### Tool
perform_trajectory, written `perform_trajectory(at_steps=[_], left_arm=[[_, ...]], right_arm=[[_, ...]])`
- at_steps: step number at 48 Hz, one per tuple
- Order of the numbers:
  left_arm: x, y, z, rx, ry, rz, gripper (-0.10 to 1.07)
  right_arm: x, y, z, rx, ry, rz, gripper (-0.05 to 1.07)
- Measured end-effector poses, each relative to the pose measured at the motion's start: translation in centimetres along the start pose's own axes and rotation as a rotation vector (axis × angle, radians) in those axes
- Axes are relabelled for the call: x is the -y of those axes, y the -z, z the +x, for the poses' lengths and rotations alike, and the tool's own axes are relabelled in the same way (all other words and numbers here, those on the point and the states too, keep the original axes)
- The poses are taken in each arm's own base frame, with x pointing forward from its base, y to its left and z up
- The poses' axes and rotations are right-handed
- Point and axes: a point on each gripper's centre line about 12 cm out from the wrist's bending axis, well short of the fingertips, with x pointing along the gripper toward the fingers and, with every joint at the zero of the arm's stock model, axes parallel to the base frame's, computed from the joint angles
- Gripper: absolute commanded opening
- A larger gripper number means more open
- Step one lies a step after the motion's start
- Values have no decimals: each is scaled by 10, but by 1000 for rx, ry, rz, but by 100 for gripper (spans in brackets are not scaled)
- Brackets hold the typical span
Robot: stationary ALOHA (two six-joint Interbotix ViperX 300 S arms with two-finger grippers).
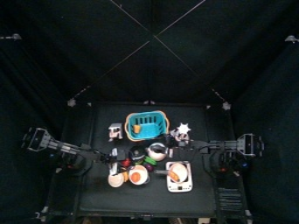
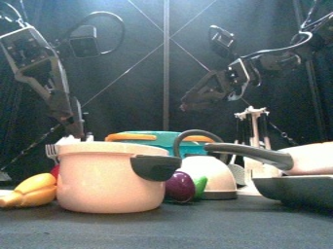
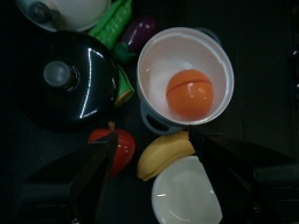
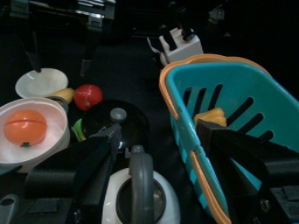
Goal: Grab pot lid and place onto pot
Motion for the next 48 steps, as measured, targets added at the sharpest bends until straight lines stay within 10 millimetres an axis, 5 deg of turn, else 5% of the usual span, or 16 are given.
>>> perform_trajectory(at_steps=[19,48], left_arm=[[-11,3,-24,224,44,-25,98],[-21,20,-32,256,33,-72,98]], right_arm=[[-11,-18,30,30,-44,-36,100],[-54,-4,105,-70,-136,-26,99]])
